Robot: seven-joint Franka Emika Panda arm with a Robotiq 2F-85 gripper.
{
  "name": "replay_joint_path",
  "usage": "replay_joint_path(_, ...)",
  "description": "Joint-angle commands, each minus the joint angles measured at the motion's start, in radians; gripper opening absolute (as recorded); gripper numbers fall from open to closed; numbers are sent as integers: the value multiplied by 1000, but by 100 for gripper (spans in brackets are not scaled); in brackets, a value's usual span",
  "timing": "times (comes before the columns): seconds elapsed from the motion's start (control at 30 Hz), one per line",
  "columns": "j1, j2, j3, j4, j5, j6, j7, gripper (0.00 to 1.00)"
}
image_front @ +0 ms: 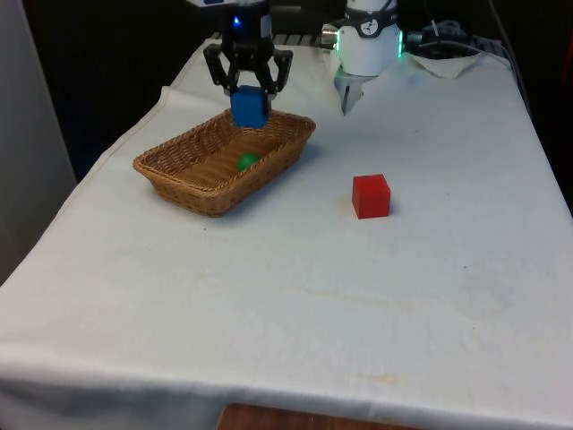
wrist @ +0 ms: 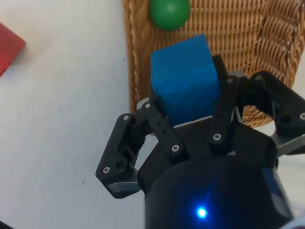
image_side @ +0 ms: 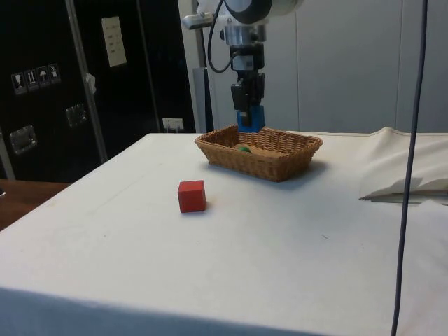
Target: Place all non-red objects into the basket.
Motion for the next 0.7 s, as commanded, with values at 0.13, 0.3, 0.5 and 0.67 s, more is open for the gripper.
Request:
replay_joint_path(0.13,-4,17,-16,10,5,4,10,0)
replay_joint_path(0.3,-4,28,-26,14,9,7,20,0)
replay_joint_path(0.5,-4,47,-28,3,27,20,32,0)
replay_joint_path(0.67,-5,65,-29,-8,49,35,30,0)
